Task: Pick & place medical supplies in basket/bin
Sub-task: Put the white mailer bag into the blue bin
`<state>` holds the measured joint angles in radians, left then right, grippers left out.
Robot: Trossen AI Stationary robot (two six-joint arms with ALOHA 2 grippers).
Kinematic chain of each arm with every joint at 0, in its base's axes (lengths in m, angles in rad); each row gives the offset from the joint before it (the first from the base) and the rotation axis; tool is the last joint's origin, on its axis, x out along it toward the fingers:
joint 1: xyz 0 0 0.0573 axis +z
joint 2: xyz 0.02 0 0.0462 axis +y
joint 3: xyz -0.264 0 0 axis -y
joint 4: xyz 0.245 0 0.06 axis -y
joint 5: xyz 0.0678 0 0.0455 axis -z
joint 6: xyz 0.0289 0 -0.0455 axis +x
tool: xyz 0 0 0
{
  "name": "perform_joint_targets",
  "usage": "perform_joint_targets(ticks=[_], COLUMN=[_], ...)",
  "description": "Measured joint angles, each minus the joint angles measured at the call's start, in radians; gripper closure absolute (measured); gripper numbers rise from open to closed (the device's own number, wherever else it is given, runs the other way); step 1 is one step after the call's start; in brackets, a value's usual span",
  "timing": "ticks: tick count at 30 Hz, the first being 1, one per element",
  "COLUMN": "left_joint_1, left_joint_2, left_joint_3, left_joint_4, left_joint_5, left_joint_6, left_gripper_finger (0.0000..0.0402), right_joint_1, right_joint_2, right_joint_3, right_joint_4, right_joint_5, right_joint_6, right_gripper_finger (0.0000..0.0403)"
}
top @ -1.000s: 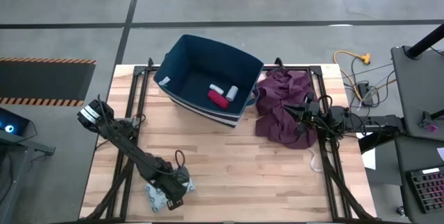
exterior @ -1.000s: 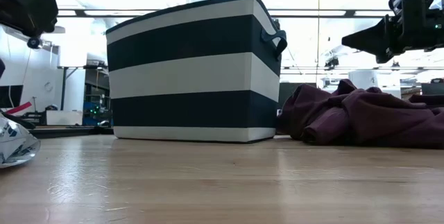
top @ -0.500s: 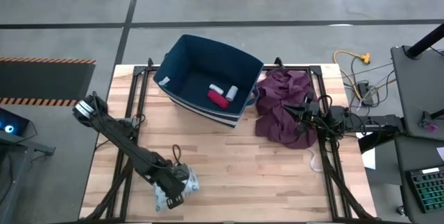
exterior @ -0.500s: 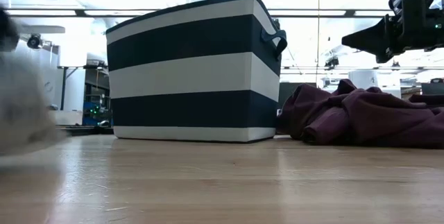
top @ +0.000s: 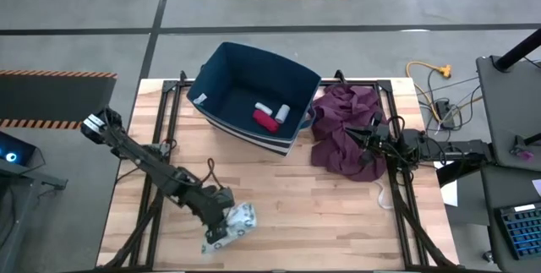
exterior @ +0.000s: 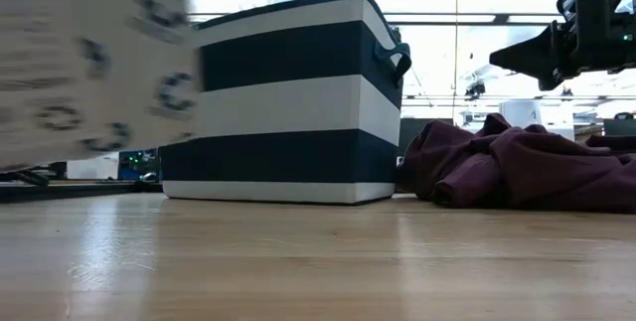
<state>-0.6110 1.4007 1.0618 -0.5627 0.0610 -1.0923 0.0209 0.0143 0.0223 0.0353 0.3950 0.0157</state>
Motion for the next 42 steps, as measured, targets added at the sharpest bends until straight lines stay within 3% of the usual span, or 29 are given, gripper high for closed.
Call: perform_joint_targets(ticks=[7, 11, 27, 31, 36, 39, 42], left_joint_1=[0.095, 0.133, 0.148, 0.148, 0.145, 0.121, 0.099], left_joint_2=[0.006, 0.005, 0.005, 0.022, 0.07, 0.152, 0.265], left_joint_3=[0.002, 0.015, 0.013, 0.013, 0.027, 0.113, 0.254], left_joint_4=[0.236, 0.23, 0.221, 0.263, 0.395, 0.352, 0.227], left_joint_5=[0.0, -0.002, -0.038, 0.018, 0.109, 0.136, 0.145], left_joint_6=[0.173, 0.225, 0.186, 0.181, 0.209, 0.267, 0.332], left_gripper_finger=[0.0401, 0.0401, 0.0395, 0.0353, 0.0251, 0.0212, 0.0207], right_joint_1=[0.0, 0.0, 0.0, 0.0, 0.0, 0.0, 0.0], right_joint_2=[0.0, 0.0, 0.0, 0.001, 0.001, 0.001, 0.002], right_joint_3=[0.0, 0.0, 0.0, 0.0, 0.0, 0.0, 0.0], right_joint_4=[0.0, 0.0, -0.001, -0.002, -0.004, -0.007, -0.011], right_joint_5=[0.0, 0.0, 0.0, 0.0, 0.0, 0.0, 0.0], right_joint_6=[0.0, 0.0, 0.003, 0.003, 0.002, 0.002, -0.001], right_gripper_finger=[0.0371, 0.0371, 0.0371, 0.0371, 0.0371, 0.0371, 0.0371])
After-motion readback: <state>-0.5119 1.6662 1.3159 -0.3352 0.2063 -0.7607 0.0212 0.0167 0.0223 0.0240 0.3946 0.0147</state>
